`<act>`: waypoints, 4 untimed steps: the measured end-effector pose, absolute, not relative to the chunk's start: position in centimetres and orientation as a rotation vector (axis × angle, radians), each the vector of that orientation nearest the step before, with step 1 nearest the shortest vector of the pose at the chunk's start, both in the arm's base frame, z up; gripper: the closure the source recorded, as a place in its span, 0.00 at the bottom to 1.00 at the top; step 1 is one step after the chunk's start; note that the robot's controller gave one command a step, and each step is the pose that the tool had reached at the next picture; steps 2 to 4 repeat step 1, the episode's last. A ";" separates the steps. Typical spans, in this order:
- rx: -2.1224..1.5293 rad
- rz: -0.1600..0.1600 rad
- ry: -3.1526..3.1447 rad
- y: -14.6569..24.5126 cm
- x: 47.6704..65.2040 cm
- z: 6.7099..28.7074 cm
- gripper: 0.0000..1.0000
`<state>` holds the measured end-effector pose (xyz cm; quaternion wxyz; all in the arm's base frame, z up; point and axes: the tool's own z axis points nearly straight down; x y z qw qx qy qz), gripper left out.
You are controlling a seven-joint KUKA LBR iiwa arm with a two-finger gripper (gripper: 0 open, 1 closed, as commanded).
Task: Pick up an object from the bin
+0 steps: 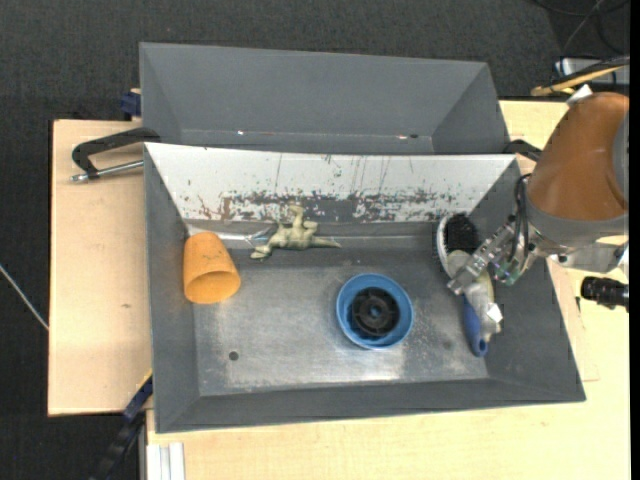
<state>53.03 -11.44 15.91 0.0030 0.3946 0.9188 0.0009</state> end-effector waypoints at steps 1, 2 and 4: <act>1.233 0.003 2.881 -11.4 53.2 18.1 1.00; 1.233 0.003 2.881 -11.4 53.2 18.1 1.00; 1.233 0.003 2.881 -11.4 53.2 18.1 1.00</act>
Offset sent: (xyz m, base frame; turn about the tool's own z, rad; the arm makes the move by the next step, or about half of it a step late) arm -0.0001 0.0000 0.0197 0.0000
